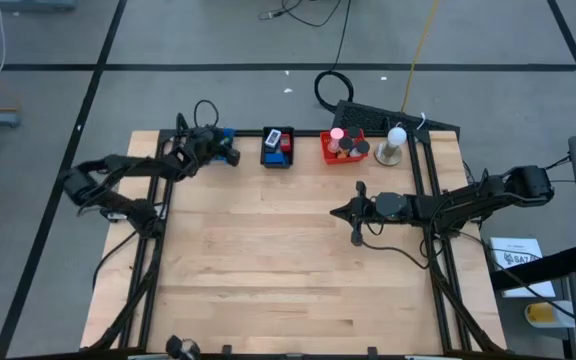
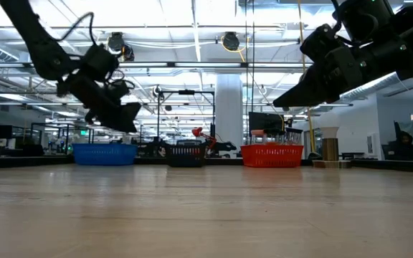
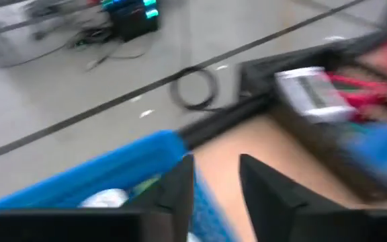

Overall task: Pick & Place Office items
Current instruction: Return to Home Position

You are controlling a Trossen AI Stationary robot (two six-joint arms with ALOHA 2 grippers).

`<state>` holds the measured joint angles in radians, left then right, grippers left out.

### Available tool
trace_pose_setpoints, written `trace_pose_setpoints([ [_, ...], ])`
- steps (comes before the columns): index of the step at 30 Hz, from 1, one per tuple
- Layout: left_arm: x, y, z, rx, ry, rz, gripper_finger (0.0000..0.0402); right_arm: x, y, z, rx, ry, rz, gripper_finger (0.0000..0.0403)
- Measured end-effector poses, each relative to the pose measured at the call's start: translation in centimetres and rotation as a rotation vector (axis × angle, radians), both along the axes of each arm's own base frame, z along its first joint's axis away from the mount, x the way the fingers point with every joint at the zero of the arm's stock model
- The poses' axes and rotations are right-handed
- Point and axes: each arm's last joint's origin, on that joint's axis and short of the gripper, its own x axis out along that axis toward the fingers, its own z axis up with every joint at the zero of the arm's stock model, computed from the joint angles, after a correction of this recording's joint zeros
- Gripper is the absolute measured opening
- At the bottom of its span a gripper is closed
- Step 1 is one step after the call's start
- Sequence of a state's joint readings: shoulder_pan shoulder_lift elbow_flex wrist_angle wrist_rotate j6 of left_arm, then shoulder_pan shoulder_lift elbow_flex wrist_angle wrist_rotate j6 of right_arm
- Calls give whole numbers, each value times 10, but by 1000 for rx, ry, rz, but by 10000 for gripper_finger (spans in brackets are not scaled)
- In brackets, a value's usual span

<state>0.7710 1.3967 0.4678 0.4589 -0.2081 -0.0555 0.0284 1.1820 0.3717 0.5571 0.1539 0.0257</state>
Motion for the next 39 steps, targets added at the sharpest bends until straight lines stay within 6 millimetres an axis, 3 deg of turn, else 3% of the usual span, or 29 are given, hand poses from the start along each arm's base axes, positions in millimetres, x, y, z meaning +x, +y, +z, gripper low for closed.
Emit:
trace_pose_setpoints([
  [7,7,-52,8,77,-155,-322,9,0,-1,1,-92,10,27,0],
  [12,7,-82,13,146,-226,-521,17,-8,-5,8,-107,12,68,0],
  [20,-3,-114,13,227,-241,-752,9,-37,-17,26,-60,-8,97,0],
  [24,-13,-122,12,254,-264,-782,8,-55,-22,24,-52,-83,118,0],
  [32,-34,-132,14,308,-359,-847,8,-88,-31,1,-57,-199,80,0],
  [39,-44,-136,15,335,-400,-850,12,-105,-35,1,-73,-284,28,0],
])
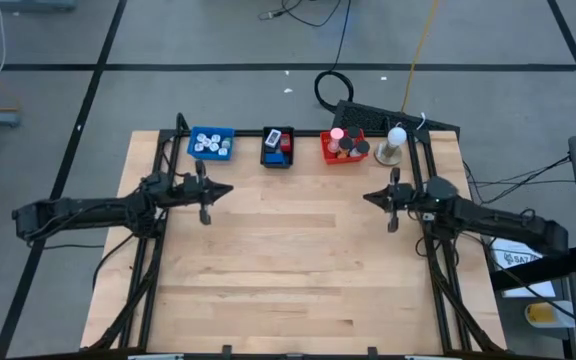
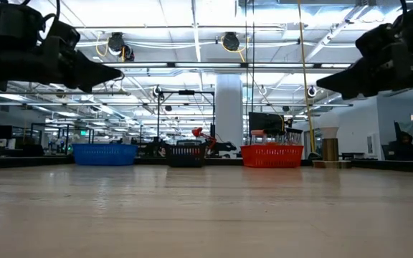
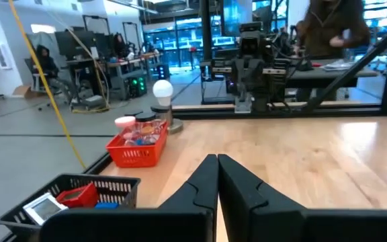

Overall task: Pick & Place Office items
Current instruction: Return to Home Position

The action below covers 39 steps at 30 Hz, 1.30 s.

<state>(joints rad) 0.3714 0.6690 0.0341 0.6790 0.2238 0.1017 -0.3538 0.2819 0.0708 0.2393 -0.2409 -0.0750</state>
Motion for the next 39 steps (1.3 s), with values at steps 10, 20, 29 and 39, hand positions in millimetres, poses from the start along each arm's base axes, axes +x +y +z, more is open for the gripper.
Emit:
trace_pose_setpoints([
  [10,-6,-3,2,6,0,-19,12,-15,0,1,-10,-26,-134,0],
  [20,-18,-1,3,-13,8,18,14,-19,1,3,-56,-56,-157,0],
  [29,-29,-2,8,-17,-36,43,12,-19,0,3,-36,-65,-196,0],
  [39,-43,-3,10,-61,-81,96,7,-19,-1,3,-22,-65,-211,0],
])
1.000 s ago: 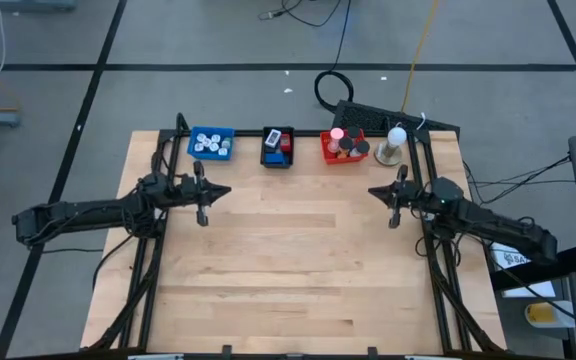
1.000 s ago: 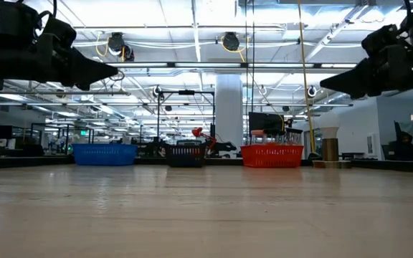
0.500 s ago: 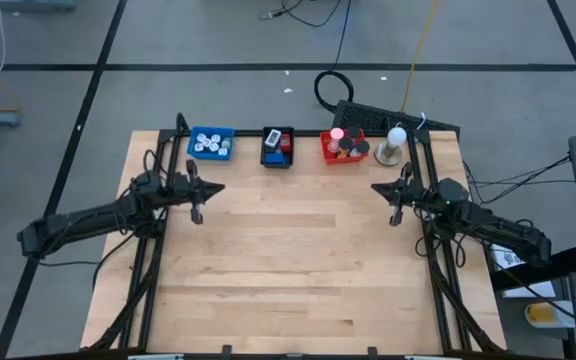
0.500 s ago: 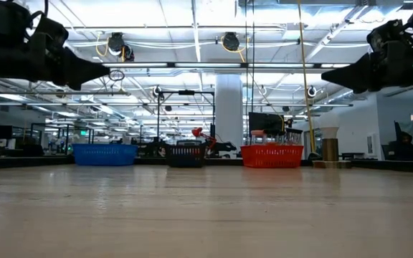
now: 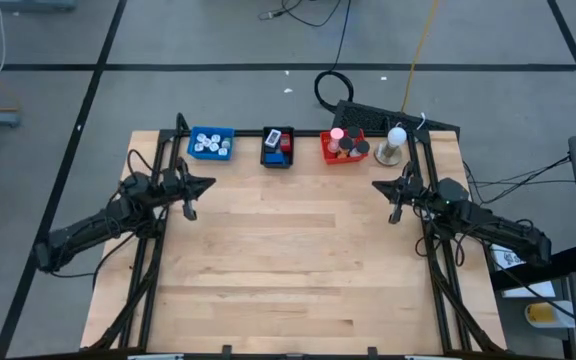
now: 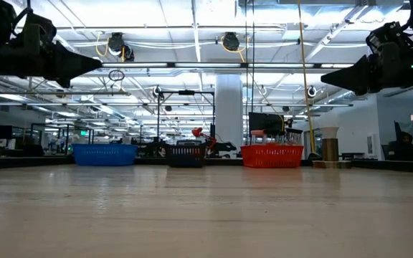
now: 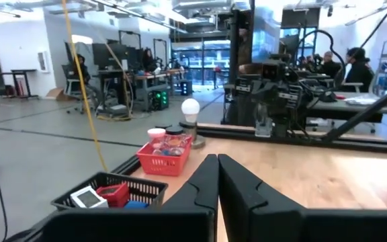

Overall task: Pick & Place Office items
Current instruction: Return to Home Position

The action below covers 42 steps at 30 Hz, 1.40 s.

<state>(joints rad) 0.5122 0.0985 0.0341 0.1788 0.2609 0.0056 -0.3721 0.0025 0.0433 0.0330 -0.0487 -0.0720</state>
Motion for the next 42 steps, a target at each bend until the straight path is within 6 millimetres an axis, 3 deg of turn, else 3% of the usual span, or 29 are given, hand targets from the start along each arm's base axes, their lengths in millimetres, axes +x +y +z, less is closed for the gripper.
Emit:
trace_pose_setpoints([
  [6,-6,-2,-2,-28,-6,21,8,0,0,2,-27,-18,2,0],
  [10,-6,1,-4,-30,-16,125,3,0,0,5,-58,-35,-7,0],
  [17,-7,4,-11,-94,17,226,11,-1,-3,-1,-35,23,-123,0],
  [22,-6,4,-14,-91,51,195,4,0,-3,-2,-13,13,-96,0],
  [30,-6,3,-14,-86,49,181,34,-1,-3,-1,33,-11,-99,0],
  [42,-6,3,-14,-85,50,181,37,-1,-3,-1,34,-11,-99,0],
])
